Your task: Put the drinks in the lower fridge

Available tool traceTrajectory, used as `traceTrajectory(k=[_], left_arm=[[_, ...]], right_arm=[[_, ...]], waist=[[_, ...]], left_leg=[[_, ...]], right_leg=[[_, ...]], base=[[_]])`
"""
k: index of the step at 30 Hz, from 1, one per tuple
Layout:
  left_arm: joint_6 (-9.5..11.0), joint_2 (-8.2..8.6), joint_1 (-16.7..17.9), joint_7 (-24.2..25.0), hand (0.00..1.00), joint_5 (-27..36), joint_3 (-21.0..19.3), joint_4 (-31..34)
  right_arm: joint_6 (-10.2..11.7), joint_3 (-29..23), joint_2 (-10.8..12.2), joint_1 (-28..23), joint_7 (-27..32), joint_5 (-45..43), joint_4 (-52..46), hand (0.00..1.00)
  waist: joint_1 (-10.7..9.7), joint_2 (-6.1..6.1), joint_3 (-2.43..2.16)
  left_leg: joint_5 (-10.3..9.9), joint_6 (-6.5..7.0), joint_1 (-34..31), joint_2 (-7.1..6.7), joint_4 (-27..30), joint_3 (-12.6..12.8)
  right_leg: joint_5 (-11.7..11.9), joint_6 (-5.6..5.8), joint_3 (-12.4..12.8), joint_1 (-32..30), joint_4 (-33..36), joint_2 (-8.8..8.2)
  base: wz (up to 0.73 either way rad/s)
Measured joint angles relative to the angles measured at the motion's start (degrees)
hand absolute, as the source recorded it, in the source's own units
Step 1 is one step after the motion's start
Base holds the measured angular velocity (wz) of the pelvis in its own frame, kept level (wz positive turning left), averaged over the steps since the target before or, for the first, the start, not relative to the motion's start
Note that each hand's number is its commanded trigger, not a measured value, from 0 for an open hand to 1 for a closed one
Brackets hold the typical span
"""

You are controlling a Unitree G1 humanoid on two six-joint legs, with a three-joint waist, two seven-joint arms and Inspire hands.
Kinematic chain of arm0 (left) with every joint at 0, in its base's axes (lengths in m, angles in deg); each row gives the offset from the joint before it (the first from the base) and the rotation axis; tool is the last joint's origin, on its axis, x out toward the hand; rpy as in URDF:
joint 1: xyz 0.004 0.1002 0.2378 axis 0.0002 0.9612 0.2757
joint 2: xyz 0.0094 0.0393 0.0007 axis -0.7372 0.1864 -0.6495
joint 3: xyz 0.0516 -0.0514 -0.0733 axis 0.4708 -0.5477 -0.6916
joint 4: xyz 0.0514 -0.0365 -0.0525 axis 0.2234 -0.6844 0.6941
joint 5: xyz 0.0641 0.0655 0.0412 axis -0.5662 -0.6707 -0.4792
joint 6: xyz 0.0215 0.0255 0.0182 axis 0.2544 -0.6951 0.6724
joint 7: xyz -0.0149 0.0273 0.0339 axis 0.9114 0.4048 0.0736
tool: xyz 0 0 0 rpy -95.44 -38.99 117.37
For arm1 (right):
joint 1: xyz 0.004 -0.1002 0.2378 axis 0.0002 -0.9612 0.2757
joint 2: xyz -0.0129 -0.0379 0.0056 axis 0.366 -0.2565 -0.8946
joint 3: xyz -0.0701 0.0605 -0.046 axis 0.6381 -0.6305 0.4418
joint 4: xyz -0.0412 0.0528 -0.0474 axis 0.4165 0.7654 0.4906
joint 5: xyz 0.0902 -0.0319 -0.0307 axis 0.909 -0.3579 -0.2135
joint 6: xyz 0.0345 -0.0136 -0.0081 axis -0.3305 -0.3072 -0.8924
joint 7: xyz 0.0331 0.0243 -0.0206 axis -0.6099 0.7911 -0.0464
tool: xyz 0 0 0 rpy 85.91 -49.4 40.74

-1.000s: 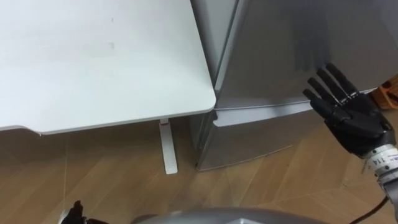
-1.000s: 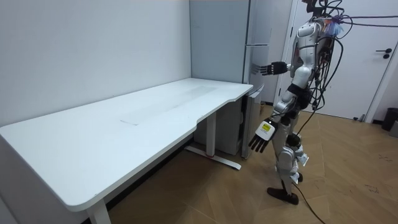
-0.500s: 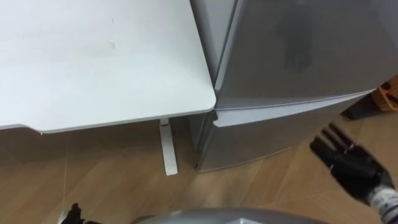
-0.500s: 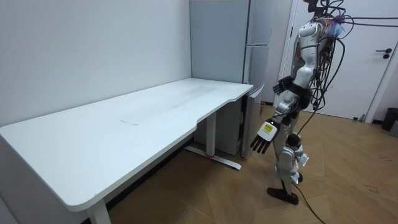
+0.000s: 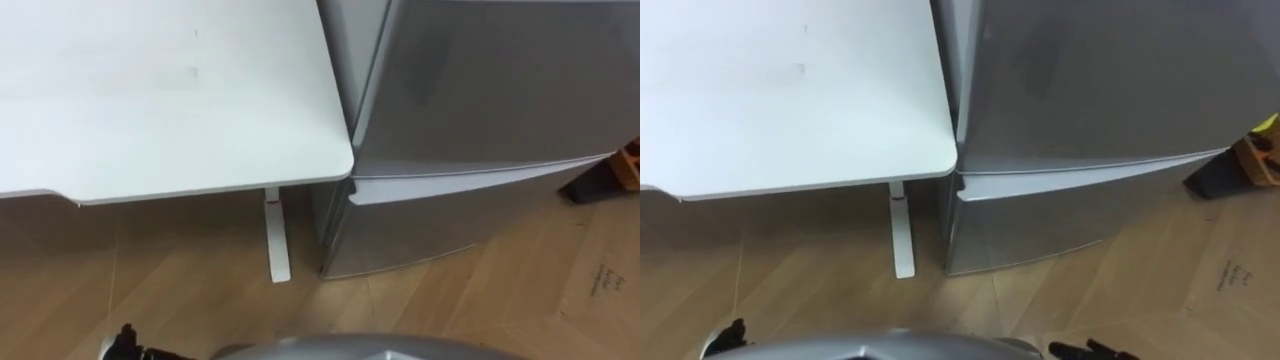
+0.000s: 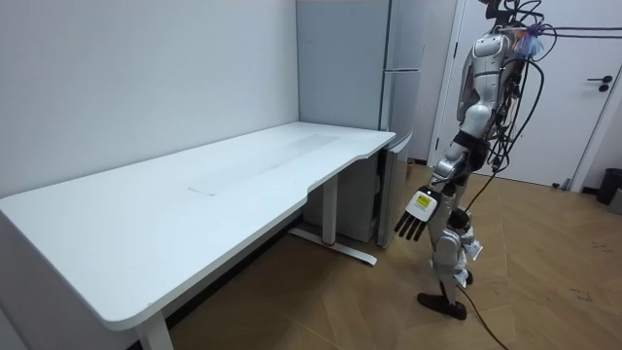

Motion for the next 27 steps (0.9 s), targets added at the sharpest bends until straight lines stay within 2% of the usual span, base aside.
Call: traceTrajectory(k=[2,5,11,14,17,21,27], left_arm=[[-0.04,-0.13,-0.34,0.00,0.00,-0.01,-0.18,-1.42],[-0.61,0.56,-0.70,0.44,0.00,0.02,0.10,-1.98],[-1.82,2.18,-0.79,1.02,0.00,0.03,0.11,-3.61],[-2.64,2.66,-1.19,1.38,0.00,0.00,0.12,-4.47],[-2.93,2.75,-0.75,1.56,0.00,-2.41,0.01,-5.31],[-3.54,2.86,-0.70,1.57,0.00,-3.84,0.16,-5.36],[-4.02,3.32,-0.36,2.48,0.00,-4.96,1.32,-5.28]], right_arm=[[0.06,0.62,0.04,0.29,1.87,-1.21,0.80,0.00],[-0.02,2.53,0.32,0.81,4.92,-1.84,1.67,0.00],[0.23,3.58,0.80,3.08,10.78,-2.52,0.99,0.00],[0.71,5.49,2.72,4.81,13.10,-2.66,1.10,0.00],[1.41,6.94,3.13,4.86,14.34,-2.63,1.07,0.00],[2.10,10.22,3.23,5.26,15.95,-2.79,0.80,0.00],[3.05,13.19,3.14,7.82,17.79,-8.25,-0.82,0.00]], waist=[[0.20,0.49,-0.19],[0.87,0.75,-0.03],[1.31,1.98,0.63],[1.39,2.79,1.06],[2.39,3.31,1.00],[2.72,3.35,0.92],[2.97,3.54,0.75]], left_leg=[[-0.01,-0.01,0.20,0.02,0.06,-0.48],[-0.01,-0.01,0.22,-0.13,0.13,-1.03],[0.04,-0.10,0.22,-0.07,0.11,-2.01],[0.07,-0.16,0.05,-0.05,0.07,-2.15],[0.07,-0.16,0.00,-0.10,-0.01,-2.58],[0.08,-0.17,-0.69,-0.14,0.22,-3.38],[0.07,-0.19,-1.97,-0.17,2.12,-4.65]], right_leg=[[0.00,0.00,-0.49,0.35,-0.05,0.01],[0.02,-0.03,-1.11,1.11,-0.94,-0.05],[0.02,-0.03,-1.97,1.65,-1.01,0.06],[0.02,-0.03,-2.00,1.62,-1.04,0.10],[0.02,-0.03,-2.19,1.67,-1.05,0.09],[0.02,-0.02,-2.81,1.49,-1.07,0.10],[0.02,-0.03,-4.78,1.58,-1.01,-0.02]], base=[[0.08],[0.10],[0.09],[0.02],[0.05],[0.11],[0.13]])
